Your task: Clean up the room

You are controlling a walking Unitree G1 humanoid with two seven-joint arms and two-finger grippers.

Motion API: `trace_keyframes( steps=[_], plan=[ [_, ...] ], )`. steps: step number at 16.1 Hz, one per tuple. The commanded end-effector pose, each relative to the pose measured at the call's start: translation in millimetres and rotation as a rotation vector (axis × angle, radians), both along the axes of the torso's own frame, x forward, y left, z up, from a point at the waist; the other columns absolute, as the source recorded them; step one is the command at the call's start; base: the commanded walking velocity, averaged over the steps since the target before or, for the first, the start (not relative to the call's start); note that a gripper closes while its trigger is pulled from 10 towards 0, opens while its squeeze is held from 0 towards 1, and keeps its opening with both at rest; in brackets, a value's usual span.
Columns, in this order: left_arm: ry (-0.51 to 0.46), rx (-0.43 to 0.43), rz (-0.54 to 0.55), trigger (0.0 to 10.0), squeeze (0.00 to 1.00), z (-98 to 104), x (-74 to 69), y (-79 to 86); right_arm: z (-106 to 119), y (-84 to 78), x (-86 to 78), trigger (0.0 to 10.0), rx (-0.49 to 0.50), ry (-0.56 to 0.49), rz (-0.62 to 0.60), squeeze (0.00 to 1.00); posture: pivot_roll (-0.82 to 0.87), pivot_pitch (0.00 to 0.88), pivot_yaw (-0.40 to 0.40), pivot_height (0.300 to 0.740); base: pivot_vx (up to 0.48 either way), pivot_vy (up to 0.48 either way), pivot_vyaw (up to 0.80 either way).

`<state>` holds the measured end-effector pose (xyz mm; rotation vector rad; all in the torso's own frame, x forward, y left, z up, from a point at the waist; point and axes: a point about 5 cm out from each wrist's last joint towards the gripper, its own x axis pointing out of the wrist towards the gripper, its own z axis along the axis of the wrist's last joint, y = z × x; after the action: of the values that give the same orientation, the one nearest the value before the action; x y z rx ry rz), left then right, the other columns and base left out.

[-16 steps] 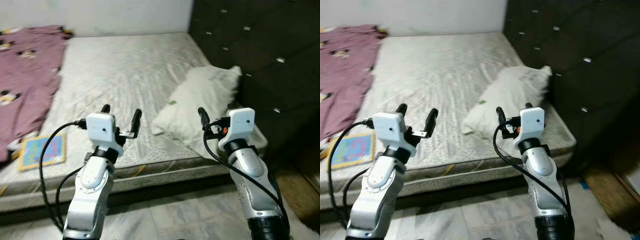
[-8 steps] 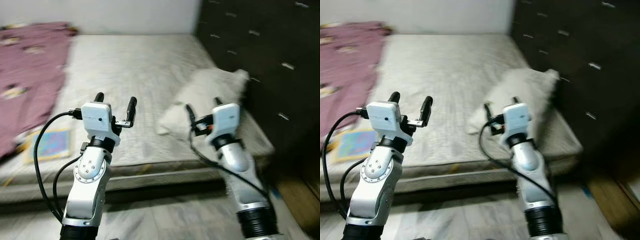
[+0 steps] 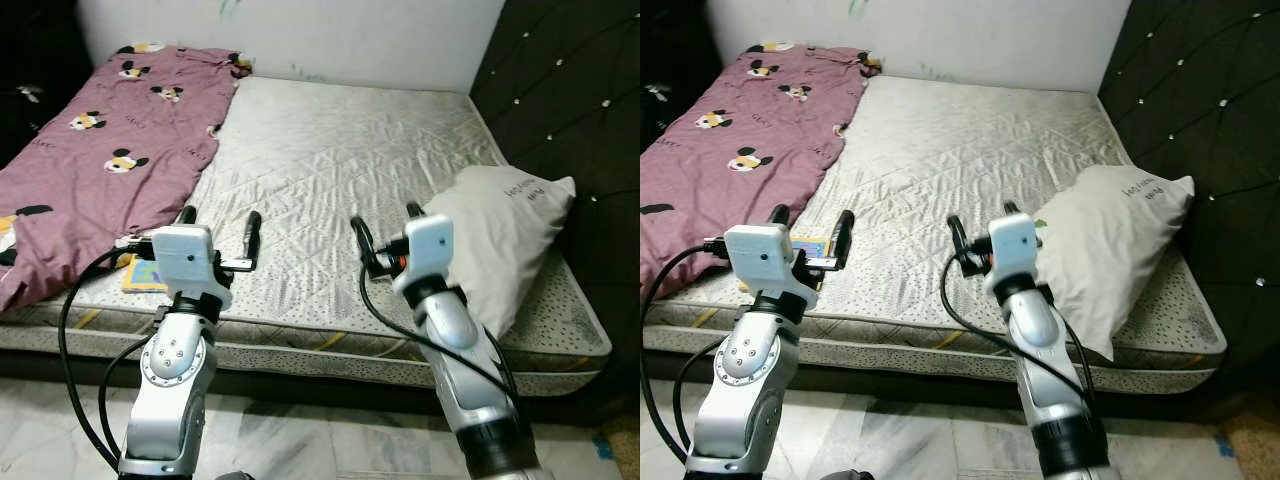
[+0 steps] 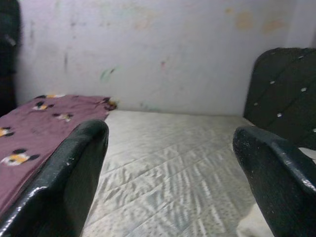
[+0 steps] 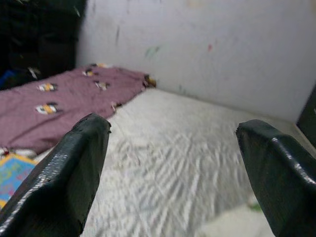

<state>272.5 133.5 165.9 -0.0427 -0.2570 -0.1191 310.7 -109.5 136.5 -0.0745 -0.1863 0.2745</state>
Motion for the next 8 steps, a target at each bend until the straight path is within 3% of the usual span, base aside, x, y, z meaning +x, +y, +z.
trace_keyframes(
  steps=[1,8],
  plan=[
    [0.0,-0.007,-0.028,10.0,0.0,1.2,-2.2,-3.3,3.7,-5.4,-1.1,10.0,-0.003,-0.018,-0.023,0.0,-0.05,0.057,-0.034,0.74,0.266,0.0,0.0],
    [0.059,-0.036,-0.054,10.0,0.0,-8.8,-12.3,-5.9,-0.5,-18.7,-5.4,10.0,-0.014,-0.001,-0.071,0.0,-0.07,0.12,-0.02,0.74,0.321,0.0,0.0]
  ],
)
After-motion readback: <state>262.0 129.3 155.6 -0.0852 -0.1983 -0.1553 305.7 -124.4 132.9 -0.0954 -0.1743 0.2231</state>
